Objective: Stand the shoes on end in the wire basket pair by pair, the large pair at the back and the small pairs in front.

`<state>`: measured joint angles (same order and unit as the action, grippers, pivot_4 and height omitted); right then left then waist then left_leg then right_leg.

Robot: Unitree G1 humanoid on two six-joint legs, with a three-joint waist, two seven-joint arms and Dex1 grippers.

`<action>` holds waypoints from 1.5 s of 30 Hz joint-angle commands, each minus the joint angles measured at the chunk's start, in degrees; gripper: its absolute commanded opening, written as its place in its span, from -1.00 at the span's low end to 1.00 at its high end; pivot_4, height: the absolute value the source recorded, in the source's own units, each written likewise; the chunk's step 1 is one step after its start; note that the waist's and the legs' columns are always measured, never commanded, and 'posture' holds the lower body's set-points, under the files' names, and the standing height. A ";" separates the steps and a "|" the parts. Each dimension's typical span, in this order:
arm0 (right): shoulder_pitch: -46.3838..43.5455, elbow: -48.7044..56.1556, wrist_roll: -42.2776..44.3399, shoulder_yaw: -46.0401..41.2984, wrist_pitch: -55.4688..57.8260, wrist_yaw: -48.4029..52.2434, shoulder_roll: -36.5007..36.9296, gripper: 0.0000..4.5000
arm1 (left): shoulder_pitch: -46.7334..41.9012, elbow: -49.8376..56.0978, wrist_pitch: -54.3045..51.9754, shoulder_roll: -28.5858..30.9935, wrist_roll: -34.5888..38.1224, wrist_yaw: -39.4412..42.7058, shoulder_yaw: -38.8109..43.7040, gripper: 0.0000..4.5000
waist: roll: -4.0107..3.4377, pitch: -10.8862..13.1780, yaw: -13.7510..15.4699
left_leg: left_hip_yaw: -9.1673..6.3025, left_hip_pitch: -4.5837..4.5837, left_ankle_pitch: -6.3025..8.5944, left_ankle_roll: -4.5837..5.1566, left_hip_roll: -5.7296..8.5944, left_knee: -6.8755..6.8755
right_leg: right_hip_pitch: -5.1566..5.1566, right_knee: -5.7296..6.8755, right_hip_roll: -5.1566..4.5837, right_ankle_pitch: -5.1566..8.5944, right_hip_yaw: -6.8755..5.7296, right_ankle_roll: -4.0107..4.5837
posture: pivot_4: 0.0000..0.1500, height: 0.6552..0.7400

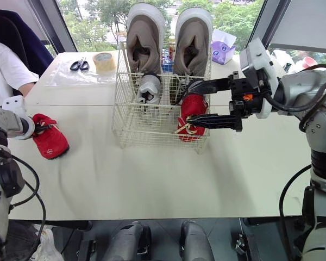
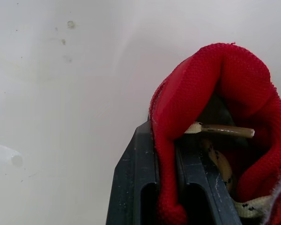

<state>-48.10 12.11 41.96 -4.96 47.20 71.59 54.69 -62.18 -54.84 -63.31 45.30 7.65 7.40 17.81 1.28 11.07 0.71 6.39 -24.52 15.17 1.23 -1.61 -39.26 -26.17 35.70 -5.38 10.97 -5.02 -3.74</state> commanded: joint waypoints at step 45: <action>10.95 3.75 16.26 -18.07 29.59 -8.14 11.06 1.00 | 34.13 82.62 56.75 -34.25 -11.12 -4.91 -26.62 -0.98 | 0.04 -0.02 0.98 | -0.16 0.10 0.35 0.64 -0.02 -0.26 | 0.44 -0.22 0.00 0.00 -0.01 0.01 | 1.00 1.00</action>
<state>-38.08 13.08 55.23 -18.32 73.84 63.19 63.42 -28.06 26.51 -10.41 11.59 -1.54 3.20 -8.31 1.31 11.05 1.69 6.23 -24.43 15.55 1.92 -1.64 -39.58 -25.73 35.48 -5.38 10.97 -5.03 -3.73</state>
